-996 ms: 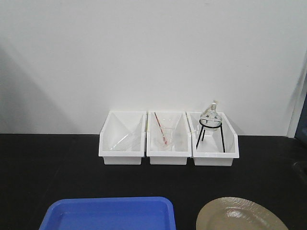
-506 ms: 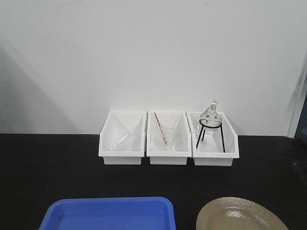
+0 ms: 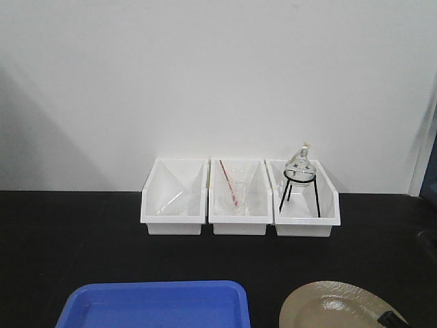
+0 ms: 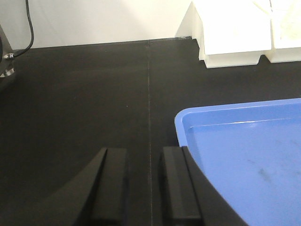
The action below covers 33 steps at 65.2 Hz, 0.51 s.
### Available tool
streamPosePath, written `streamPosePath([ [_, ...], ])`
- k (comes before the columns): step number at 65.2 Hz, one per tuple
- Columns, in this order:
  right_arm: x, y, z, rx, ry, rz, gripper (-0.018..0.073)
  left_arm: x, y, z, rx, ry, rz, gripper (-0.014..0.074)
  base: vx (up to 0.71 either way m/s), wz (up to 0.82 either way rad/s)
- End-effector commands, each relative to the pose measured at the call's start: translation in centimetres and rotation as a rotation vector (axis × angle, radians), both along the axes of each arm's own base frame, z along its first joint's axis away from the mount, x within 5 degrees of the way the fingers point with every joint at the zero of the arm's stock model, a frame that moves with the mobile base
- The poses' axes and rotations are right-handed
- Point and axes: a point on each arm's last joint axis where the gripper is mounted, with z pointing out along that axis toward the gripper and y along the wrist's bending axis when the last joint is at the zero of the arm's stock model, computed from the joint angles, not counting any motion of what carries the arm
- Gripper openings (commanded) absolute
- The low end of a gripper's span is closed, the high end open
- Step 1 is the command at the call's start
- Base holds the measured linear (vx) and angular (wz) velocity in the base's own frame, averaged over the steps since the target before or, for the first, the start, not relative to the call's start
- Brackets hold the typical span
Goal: Place disk in tray to left cabinet
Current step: 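Grasp the beige plate rim with the right gripper and lift it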
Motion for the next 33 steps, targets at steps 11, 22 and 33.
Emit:
streamPosePath([
  [11, 2.1, 0.1, 1.3, -0.006, -0.041, 0.024, 0.0426, 0.4, 0.0, 1.7, -0.006, -0.104, -0.003, 0.0328, 0.00, 0.00],
  [22, 1.8, 0.2, 0.7, -0.025, 0.007, 0.079, 0.0151, 0.4, 0.0, 1.7, -0.006, -0.104, -0.003, 0.0328, 0.00, 0.00],
  [33, 1.7, 0.2, 1.7, -0.039, -0.028, 0.097, -0.0015, 0.4, 0.0, 1.7, -0.006, -0.104, -0.003, 0.0328, 0.00, 0.00],
])
